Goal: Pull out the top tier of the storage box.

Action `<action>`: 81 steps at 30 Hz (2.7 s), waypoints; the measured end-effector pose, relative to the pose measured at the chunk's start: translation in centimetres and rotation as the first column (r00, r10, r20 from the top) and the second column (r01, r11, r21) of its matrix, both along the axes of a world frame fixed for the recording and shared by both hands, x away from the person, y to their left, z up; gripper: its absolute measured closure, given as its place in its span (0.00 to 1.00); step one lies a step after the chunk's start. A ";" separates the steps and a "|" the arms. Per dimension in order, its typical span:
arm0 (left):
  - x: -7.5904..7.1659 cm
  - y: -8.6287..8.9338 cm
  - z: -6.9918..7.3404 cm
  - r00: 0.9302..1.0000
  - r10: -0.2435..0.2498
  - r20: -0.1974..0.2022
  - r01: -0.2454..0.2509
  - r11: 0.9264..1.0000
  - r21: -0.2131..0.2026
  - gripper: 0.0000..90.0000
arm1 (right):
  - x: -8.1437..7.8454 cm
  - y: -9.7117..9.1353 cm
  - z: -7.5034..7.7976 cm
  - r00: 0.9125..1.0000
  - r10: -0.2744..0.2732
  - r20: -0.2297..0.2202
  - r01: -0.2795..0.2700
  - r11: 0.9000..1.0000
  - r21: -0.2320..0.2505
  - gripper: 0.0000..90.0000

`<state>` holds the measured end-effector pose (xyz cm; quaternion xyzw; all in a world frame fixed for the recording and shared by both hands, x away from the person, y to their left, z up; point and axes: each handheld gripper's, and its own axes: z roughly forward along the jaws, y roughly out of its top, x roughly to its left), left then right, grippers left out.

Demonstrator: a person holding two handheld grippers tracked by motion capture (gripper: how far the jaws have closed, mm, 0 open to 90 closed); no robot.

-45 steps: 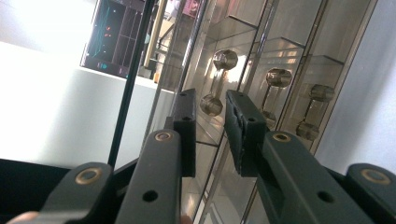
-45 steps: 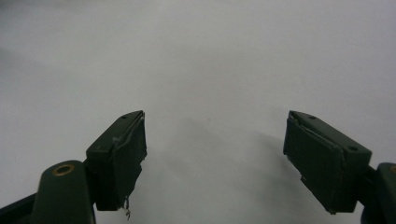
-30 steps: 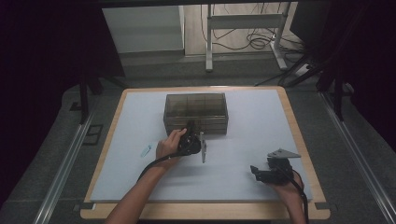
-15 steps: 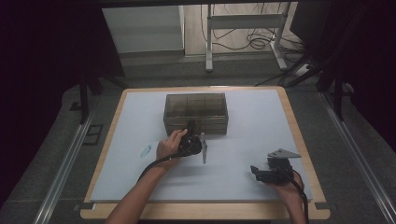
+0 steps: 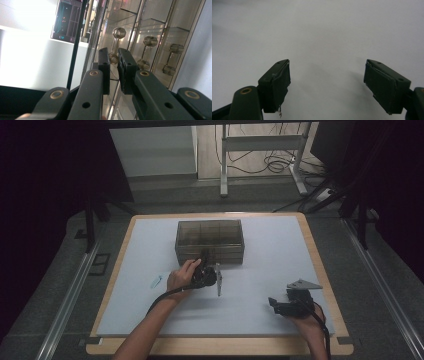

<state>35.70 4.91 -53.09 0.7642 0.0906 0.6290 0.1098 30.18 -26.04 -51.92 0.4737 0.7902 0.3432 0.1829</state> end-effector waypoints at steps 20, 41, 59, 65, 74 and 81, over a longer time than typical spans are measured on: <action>-0.7 0.0 0.0 1.000 -0.005 0.003 0.005 1.000 0.006 0.91 | 0.0 -0.1 0.0 1.000 0.000 0.001 0.000 1.000 0.000 0.23; -1.5 0.0 0.1 1.000 -0.014 -0.003 0.014 1.000 0.003 0.91 | 0.0 0.0 0.1 1.000 0.005 -0.001 -0.005 1.000 -0.003 0.23; -2.5 -0.5 1.2 0.989 -0.102 -0.102 0.093 0.991 -0.098 0.61 | -0.1 0.0 0.2 1.000 0.005 0.003 -0.005 1.000 -0.004 0.23; -2.5 -0.1 1.5 0.976 -0.129 -0.174 0.100 0.981 -0.166 0.55 | -0.1 0.0 0.2 1.000 0.003 0.006 -0.003 1.000 0.001 0.23; -2.8 0.8 1.7 0.954 -0.156 -0.256 0.089 0.962 -0.257 0.47 | -0.1 0.0 0.3 1.000 0.002 0.006 -0.002 1.000 0.003 0.23; -2.9 1.4 1.6 0.931 -0.181 -0.318 0.071 0.942 -0.328 0.45 | -0.1 0.1 0.3 1.000 0.004 0.011 -0.004 1.000 0.000 0.23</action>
